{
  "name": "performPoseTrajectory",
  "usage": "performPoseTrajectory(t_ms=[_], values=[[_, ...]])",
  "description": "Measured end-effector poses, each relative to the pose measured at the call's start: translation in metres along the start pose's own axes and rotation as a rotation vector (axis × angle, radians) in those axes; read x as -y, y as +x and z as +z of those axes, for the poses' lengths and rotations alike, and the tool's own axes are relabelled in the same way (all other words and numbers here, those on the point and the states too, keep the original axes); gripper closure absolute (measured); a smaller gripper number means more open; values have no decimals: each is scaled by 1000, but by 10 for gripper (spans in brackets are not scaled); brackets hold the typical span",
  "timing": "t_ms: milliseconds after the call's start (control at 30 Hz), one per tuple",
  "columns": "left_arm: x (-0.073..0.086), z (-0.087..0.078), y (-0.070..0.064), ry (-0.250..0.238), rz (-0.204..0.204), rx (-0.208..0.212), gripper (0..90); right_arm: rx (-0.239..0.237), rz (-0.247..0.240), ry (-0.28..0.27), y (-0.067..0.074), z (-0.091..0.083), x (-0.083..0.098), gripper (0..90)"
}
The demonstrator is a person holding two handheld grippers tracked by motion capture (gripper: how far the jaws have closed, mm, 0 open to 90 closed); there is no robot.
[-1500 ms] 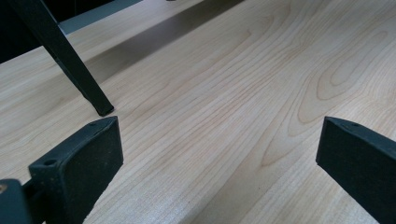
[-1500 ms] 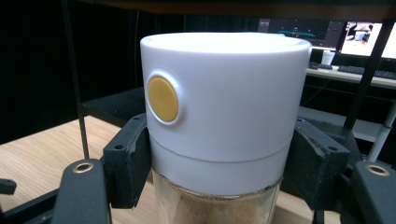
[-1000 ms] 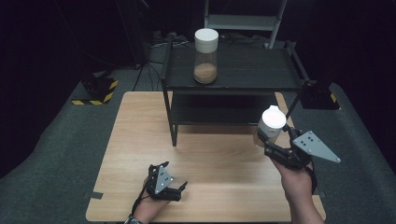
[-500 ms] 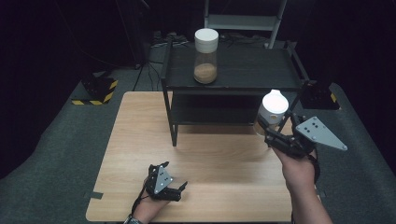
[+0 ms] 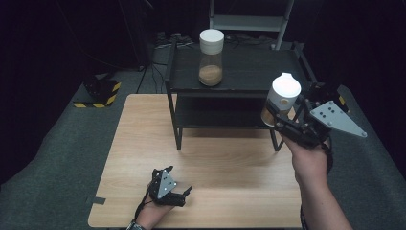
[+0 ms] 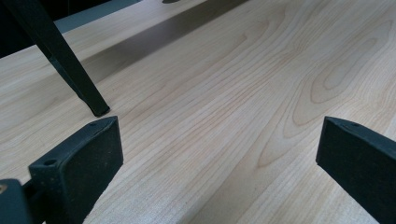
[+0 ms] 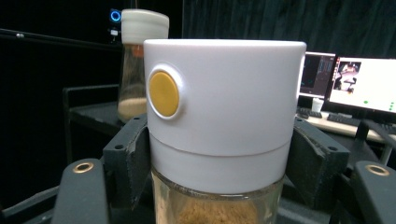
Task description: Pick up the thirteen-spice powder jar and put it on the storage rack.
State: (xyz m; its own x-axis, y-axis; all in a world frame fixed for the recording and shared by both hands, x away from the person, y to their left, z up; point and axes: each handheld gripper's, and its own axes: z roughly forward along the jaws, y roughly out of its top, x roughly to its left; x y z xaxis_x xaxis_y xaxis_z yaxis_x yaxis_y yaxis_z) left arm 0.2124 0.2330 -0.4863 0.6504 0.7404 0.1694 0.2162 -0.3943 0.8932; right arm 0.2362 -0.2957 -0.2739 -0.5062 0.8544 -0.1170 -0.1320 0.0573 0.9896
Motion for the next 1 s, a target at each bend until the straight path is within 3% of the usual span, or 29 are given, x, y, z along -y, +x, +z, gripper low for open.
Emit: performPoseTrajectory(t_ms=[467, 1000], values=[[2, -1, 2, -9, -10, 6, 9, 10, 17, -25, -3, 24, -25, 294], [2, -1, 4, -11, -10, 14, 9, 24, 16, -32, 0, 53, -41, 294]])
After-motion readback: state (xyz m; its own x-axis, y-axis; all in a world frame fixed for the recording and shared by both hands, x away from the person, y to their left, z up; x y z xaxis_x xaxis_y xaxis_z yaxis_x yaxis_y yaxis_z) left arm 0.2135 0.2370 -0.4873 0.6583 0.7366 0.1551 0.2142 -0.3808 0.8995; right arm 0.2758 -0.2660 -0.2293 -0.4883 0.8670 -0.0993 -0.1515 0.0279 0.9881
